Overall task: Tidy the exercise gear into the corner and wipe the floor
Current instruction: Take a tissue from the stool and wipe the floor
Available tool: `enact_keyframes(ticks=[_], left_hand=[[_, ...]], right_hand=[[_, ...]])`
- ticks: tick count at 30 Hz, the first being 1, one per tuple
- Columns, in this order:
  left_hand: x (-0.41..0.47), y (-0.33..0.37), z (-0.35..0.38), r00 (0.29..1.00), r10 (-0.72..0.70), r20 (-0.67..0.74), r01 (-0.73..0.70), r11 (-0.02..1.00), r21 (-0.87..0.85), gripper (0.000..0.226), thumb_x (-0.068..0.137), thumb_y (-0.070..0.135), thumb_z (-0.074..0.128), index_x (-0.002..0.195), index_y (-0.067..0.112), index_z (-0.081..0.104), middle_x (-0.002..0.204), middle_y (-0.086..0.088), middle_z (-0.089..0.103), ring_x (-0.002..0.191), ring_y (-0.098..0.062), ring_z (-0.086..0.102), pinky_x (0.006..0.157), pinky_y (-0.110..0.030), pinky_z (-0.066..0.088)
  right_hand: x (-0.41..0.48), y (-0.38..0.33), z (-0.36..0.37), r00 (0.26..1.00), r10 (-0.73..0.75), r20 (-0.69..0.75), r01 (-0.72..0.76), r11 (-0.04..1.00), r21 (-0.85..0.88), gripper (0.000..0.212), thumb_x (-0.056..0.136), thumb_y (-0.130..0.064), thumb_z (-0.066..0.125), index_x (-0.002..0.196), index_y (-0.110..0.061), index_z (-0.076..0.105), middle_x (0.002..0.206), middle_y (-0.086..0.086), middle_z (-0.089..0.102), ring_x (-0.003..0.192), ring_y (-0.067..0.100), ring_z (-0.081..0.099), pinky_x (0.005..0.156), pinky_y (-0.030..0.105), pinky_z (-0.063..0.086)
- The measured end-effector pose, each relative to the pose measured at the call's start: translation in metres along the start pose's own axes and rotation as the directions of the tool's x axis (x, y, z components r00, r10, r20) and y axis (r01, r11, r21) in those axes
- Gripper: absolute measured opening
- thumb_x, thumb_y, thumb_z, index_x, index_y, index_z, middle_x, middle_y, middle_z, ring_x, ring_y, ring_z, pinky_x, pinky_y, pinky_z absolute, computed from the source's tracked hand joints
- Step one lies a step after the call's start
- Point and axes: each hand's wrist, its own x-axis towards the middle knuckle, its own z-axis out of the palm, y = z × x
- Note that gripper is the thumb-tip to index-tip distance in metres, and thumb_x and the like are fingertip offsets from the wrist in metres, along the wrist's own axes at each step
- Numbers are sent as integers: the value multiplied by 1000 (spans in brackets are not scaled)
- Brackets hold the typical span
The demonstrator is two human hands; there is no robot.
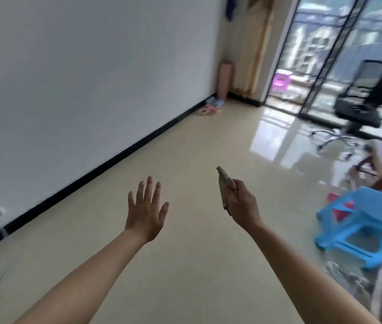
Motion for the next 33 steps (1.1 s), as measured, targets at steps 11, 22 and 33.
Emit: enact_keyframes(ticks=[11,22,33], left_hand=[[-16,-56,23,831,-556,23,554,831,57,73,98,55,8,156,13,19,164,-12,7,151,-32,12,117,-57,18],[32,-98,115,677,-706,209,708,702,74,79,91,56,-7,158,16,6,165,-9,-7,153,-30,-2,119,-54,6],[72,-121,281,476,-855,207,872,489,12,73,97,55,5,157,15,16,166,-10,3,152,-32,8,119,-54,13]], right_hand=[[145,-23,128,819,-103,564,184,979,-89,48,83,-60,34,107,-25,57,79,3,70,73,29,66,70,43,55],[209,34,259,692,-40,721,199,970,-137,30,99,-44,39,113,-23,56,82,3,69,79,30,65,73,42,53],[233,155,412,507,-26,862,235,966,-109,28,106,-34,39,128,-25,54,88,-2,64,78,18,61,61,31,41]])
